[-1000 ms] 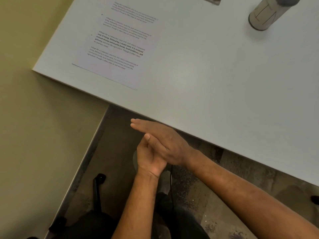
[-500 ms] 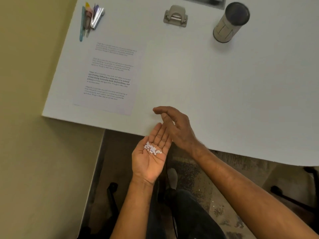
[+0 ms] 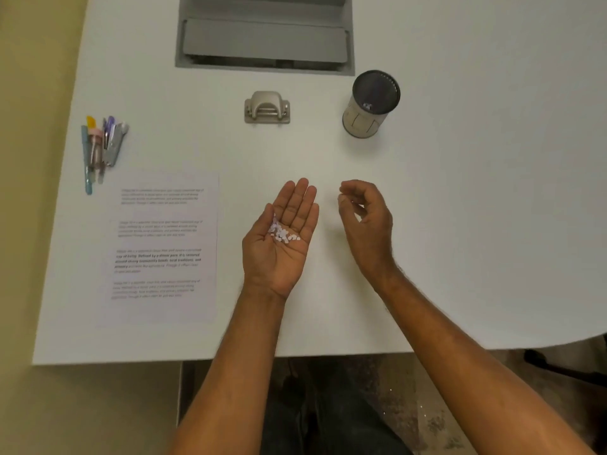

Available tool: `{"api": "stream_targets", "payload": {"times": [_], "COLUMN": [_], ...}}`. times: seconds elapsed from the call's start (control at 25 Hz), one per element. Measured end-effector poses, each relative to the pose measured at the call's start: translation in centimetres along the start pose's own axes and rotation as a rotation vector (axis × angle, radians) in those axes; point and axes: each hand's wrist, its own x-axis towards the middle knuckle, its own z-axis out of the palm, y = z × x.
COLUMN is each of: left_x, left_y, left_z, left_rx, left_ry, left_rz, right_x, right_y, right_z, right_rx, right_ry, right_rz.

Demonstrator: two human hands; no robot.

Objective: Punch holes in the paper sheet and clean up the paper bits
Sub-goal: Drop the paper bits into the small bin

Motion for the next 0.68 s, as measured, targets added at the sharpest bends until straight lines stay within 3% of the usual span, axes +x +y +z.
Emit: {"api": "stream_targets", "payload": {"times": [0.28, 0.68], "left_x": [10.6, 19.7], "left_y": [-0.2, -1.0], "left_z": [7.7, 14.8], "left_rx": [0.084, 0.219], "left_ry": [-0.037, -0.113], "left_rz": [0.058, 0.137], "right_x": [11.4, 19.3], "right_y": [2.7, 4.4], "right_z": [-1.3, -1.5], "right_rx": [-0.001, 0.003], "right_ry": [0.205, 0.091], "right_rz": [0.147, 0.060]}}
